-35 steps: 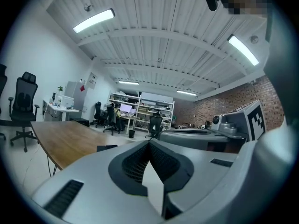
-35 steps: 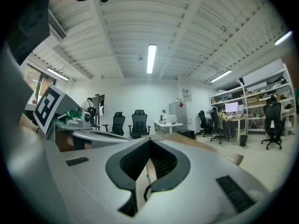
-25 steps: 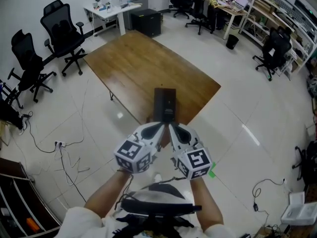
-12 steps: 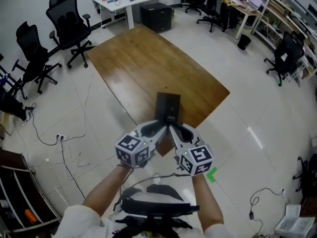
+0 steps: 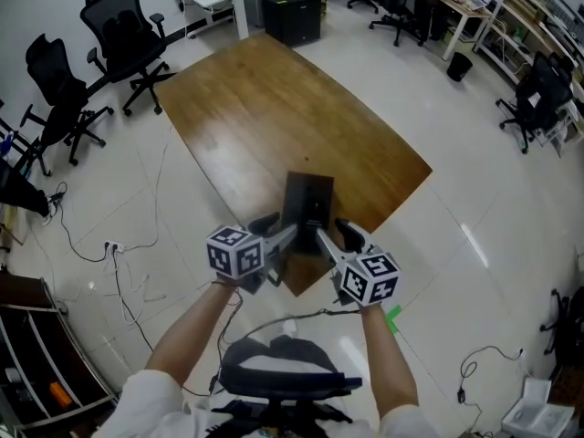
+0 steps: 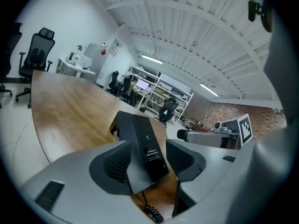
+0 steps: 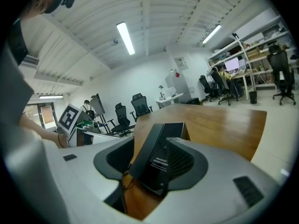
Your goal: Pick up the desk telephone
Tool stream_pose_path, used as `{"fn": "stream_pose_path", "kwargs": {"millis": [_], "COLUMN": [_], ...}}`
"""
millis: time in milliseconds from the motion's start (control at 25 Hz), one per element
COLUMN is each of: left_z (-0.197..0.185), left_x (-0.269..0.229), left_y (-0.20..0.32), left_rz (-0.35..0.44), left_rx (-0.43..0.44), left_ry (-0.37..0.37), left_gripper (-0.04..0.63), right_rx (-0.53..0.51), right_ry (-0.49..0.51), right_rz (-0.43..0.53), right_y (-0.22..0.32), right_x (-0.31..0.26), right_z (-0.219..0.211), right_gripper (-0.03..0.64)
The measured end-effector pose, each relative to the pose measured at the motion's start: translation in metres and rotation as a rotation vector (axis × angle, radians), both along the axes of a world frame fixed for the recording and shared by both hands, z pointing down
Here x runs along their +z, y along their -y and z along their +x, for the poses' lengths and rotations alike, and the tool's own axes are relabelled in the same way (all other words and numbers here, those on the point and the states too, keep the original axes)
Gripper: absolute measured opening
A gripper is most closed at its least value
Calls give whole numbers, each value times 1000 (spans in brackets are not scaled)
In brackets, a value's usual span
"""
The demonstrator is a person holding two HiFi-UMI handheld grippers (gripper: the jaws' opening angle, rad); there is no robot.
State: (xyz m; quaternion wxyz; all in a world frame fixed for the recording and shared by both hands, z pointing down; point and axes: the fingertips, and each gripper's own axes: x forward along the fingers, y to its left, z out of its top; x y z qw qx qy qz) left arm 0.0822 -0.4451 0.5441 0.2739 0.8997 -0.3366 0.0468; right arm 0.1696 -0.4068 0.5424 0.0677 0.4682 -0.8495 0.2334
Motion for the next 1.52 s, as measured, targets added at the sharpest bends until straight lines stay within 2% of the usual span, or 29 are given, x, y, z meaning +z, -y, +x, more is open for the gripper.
{"fn": "stream_pose_path", "kwargs": {"millis": [40,120,240,360,600,720,1120,1240,1320,1520], "left_z": [0,2,6,8,19,23,34,42,46,46], "left_x": [8,21,37,50,66,70,81,82,81,80], "left_y": [5,13,22,31,37,41,45,43,42,45], "left_rz": [-21,-66,-102,-131,-190,-205,-226,-234,-243,-266], "left_rx": [2,22,56,81,128,143,244,278,292,275], "left_ry": [1,-5,-3,10,-12,-15,41,28,12,-19], "left_gripper": [244,302,302,302,302,302,306,299,269,260], "right_rx": [-3,-6,-17,-43,-70,-104,-184,-210,-213,-204], "right_ry": [9,25,31,40,119,149,276,294,293,284], "right_rz": [-25,-66,-111,-160,-259,-304,-353,-372,-378,-368], "right_y": [4,12,22,29,46,52,80,84,88,93], "right_x": [8,22,40,55,80,88,81,82,83,82], "right_z": [2,7,11,10,11,7,-13,-21,-26,-27], "right_gripper": [230,235,235,279,281,316,316,316,314,302]}}
